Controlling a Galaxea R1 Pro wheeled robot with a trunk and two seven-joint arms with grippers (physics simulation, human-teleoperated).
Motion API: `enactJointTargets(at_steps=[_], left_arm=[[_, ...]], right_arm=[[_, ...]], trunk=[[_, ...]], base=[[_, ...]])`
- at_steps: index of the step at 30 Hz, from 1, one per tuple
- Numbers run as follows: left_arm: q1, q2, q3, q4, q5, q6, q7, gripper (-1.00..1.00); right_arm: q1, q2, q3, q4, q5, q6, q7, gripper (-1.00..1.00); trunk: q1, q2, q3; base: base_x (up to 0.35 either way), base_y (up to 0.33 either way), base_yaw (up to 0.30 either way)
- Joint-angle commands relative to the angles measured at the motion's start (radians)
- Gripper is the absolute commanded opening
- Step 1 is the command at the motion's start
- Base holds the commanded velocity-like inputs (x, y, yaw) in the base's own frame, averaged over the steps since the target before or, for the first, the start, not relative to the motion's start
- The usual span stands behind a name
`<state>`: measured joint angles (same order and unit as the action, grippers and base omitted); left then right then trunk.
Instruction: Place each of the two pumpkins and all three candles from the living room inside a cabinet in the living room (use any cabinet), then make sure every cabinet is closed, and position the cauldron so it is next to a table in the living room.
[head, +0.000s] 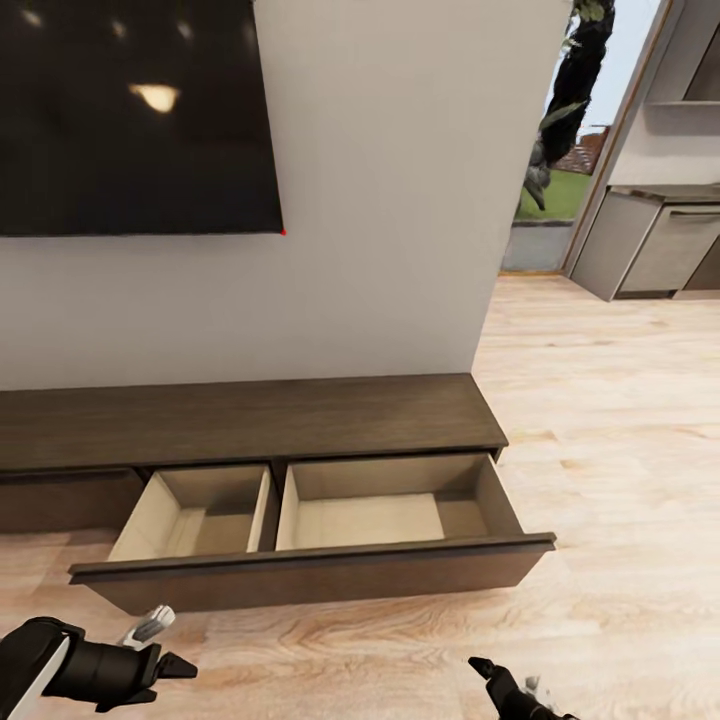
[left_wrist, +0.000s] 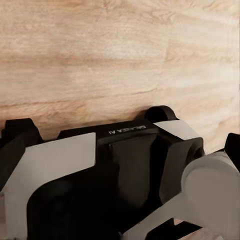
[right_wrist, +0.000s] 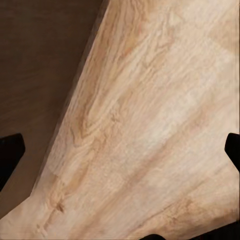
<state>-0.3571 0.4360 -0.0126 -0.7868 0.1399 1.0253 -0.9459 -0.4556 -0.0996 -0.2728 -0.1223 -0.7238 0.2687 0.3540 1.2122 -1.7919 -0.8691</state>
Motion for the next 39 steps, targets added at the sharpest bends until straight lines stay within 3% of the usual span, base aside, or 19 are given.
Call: enactJointTargets(at_steps=[1,8,9,13,17,21,22,29,33,35,39], left_arm=[[0.0,-0.006,0.0,0.0,-0.001,0.0,0.023,1.0],[0.0,-0.063,0.0,0.0,0.001,-0.001,0.219,1.0],[0.0,-0.08,0.0,0.0,0.001,-0.001,0.267,1.0],[0.0,-0.091,-0.001,0.0,0.001,-0.002,0.309,1.0],[0.0,-0.094,0.0,0.0,0.001,-0.005,0.356,1.0],[0.0,-0.104,0.001,0.0,0.001,-0.058,0.421,1.0],[0.0,-0.118,0.02,0.0,0.002,-0.083,0.499,1.0],[0.0,-0.164,0.074,0.0,0.001,-0.114,0.649,1.0],[0.0,-0.184,0.078,0.0,0.001,-0.174,0.735,1.0],[0.0,-0.202,0.079,0.0,0.002,-0.189,0.803,1.0],[0.0,-0.218,0.079,0.0,0.002,-0.203,0.878,1.0]], right_arm=[[0.0,-0.001,0.0,0.0,0.003,-0.017,-0.012,1.0],[0.0,-0.007,0.001,0.0,0.007,-0.064,-0.033,1.0],[0.0,-0.009,0.025,0.0,0.007,-0.072,-0.036,1.0],[0.0,-0.007,0.077,0.0,0.006,-0.11,-0.035,1.0],[0.0,-0.008,0.089,0.001,0.006,-0.131,-0.035,1.0],[0.0,-0.007,0.094,0.001,0.006,-0.136,-0.035,1.0],[0.0,-0.008,0.095,0.0,0.006,-0.138,-0.035,1.0],[0.0,-0.006,0.104,0.0,0.008,-0.158,-0.041,1.0],[0.0,0.0,0.18,0.0,0.041,-0.195,-0.103,1.0],[0.0,0.003,0.231,0.0,0.058,-0.21,-0.179,1.0],[0.0,0.006,0.267,0.0,0.067,-0.218,-0.321,1.0]], trunk=[[-0.004,0.007,0.003],[-0.031,0.056,0.025],[-0.035,0.063,0.028],[-0.05,0.091,0.041],[-0.065,0.119,0.053],[-0.081,0.147,0.066],[-0.084,0.154,0.069],[-0.111,0.203,0.091],[-0.127,0.231,0.103],[-0.134,0.245,0.11],[-0.15,0.273,0.122]], base=[[0.0,0.0,0.0],[0.0,0.0,0.0],[0.0,0.0,0.0],[0.0,0.0,0.0],[0.0,0.0,0.0],[0.0,0.0,0.0],[0.0,0.0,0.0],[0.0,0.0,0.0],[0.0,0.0,0.0],[0.0,0.0,0.0],[0.0,0.0,0.0]])
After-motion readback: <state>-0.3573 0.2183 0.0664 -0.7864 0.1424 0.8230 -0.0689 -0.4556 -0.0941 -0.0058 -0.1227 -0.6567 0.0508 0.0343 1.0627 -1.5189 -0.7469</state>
